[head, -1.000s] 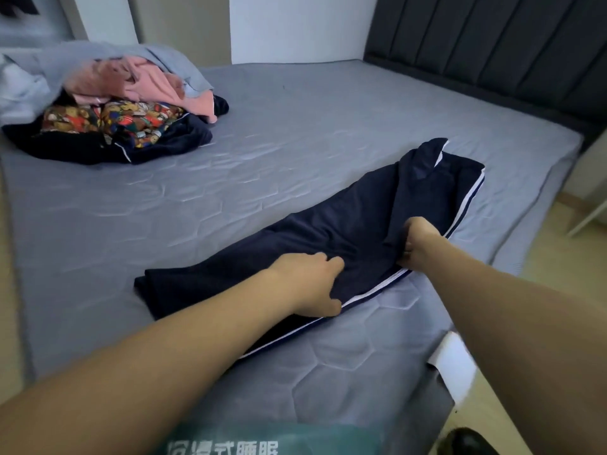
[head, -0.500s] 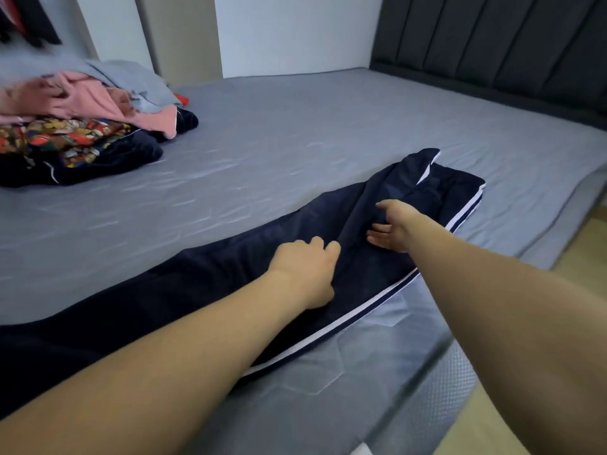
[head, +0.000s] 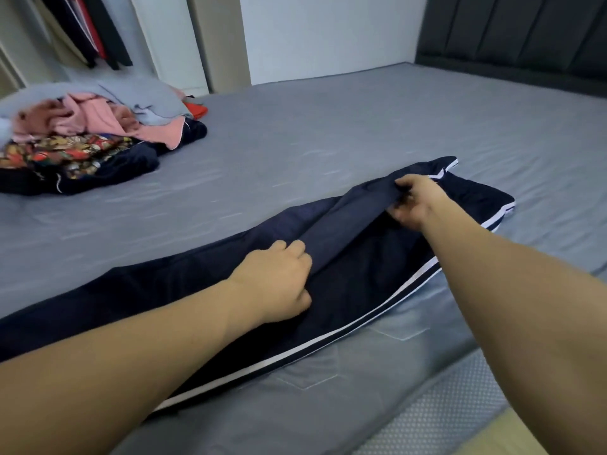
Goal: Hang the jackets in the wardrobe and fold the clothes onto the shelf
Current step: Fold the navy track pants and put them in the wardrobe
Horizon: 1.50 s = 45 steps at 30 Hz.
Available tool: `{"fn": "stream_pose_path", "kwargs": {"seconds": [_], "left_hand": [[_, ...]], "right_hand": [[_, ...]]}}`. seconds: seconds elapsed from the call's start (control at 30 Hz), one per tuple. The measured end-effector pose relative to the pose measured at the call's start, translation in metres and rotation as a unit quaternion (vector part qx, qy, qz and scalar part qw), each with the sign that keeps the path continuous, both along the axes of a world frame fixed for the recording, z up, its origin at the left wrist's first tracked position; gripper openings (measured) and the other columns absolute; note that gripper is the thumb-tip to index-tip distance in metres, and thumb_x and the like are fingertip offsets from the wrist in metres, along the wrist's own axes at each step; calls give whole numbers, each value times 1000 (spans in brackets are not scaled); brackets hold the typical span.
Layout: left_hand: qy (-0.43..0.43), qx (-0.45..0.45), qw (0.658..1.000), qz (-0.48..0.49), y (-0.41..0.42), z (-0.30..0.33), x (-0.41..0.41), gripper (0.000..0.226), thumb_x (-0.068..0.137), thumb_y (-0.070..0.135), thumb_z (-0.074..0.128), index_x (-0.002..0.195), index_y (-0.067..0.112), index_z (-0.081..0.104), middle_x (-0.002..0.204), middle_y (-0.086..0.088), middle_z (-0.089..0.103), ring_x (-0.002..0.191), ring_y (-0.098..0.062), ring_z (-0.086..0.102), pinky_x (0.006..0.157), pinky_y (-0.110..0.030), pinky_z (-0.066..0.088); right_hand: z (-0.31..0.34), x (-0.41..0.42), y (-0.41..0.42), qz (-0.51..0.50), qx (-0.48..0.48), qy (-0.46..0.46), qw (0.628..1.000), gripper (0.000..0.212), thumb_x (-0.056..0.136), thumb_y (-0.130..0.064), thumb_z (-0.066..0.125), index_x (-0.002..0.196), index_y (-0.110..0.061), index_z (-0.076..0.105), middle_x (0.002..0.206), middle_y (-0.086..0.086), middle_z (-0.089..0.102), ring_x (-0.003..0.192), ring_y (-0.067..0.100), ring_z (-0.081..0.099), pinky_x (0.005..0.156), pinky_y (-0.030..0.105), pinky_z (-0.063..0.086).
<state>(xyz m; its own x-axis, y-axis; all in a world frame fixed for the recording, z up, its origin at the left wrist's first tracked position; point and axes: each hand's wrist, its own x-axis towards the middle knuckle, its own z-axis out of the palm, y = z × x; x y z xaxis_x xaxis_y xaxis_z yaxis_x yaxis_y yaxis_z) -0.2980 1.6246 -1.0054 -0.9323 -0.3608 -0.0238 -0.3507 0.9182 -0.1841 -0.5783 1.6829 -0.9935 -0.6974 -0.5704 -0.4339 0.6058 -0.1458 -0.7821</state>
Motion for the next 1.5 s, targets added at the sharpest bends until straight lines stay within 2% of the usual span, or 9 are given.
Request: {"fn": "stream_pose_path", "kwargs": {"seconds": [0.17,0.33,0.53,0.67,0.8,0.93,1.03,1.27,1.5], "left_hand": [[-174,-47,983,43,13,-5,-30,37,94,34,48,124,14,55,127,-8,49,110,-30,54,74,-37,40],[-306,19,952,12,31,5,-39,36,91,36,43,112,15,64,119,-6,63,104,-28,61,79,-33,46],[-414,169,890,88,52,15,-44,30,85,40,58,75,11,56,56,-3,60,55,-18,56,55,-25,45],[-500,193,829,160,60,19,-60,37,89,33,56,74,1,51,58,-11,57,53,-24,57,60,-29,51],[-196,106,974,26,65,6,-95,65,85,69,38,115,15,54,112,-7,57,105,-29,55,88,-40,45],[-32,137,989,-34,80,-46,-91,73,92,71,16,154,34,8,163,5,0,149,-20,-7,114,-64,-7],[-28,153,987,-40,86,-76,-65,73,89,72,2,153,39,-12,162,10,-19,145,-13,-28,111,-60,-21],[-38,210,971,-105,46,-62,13,66,87,77,-1,148,52,-14,160,20,-18,141,1,-30,115,-36,-24],[-7,91,964,249,-92,-48,169,74,84,75,-4,152,45,-2,164,10,0,150,-17,1,118,-57,-3]], "right_hand": [[-4,-24,31,-40,-42,-1,998,33,79,-40,72,94,-11,73,88,11,75,75,30,73,70,42,59],[-23,-72,71,-166,18,3,986,21,91,-31,60,102,-14,65,114,3,69,104,22,65,85,35,52],[-24,-106,92,-242,18,73,967,35,99,-31,41,131,-20,50,119,0,60,100,19,58,87,28,47],[-37,-121,114,-170,332,246,895,48,89,-26,47,133,-9,47,135,14,52,116,32,54,96,40,47],[-53,-105,107,-117,573,444,679,79,84,-25,50,153,-11,14,158,21,11,138,45,23,113,57,17],[-74,-89,92,50,546,638,541,67,93,-57,28,152,-28,18,161,11,7,147,34,7,114,58,-3],[-85,-90,104,200,590,566,540,70,92,-68,16,154,-35,9,163,-1,1,149,24,2,119,49,-1],[-65,-14,76,209,583,527,582,77,93,-66,18,155,-19,12,163,8,3,148,31,2,118,52,-1],[-77,127,3,243,510,603,563,81,94,-65,17,155,-11,6,162,10,0,149,27,0,119,48,-1]]}}
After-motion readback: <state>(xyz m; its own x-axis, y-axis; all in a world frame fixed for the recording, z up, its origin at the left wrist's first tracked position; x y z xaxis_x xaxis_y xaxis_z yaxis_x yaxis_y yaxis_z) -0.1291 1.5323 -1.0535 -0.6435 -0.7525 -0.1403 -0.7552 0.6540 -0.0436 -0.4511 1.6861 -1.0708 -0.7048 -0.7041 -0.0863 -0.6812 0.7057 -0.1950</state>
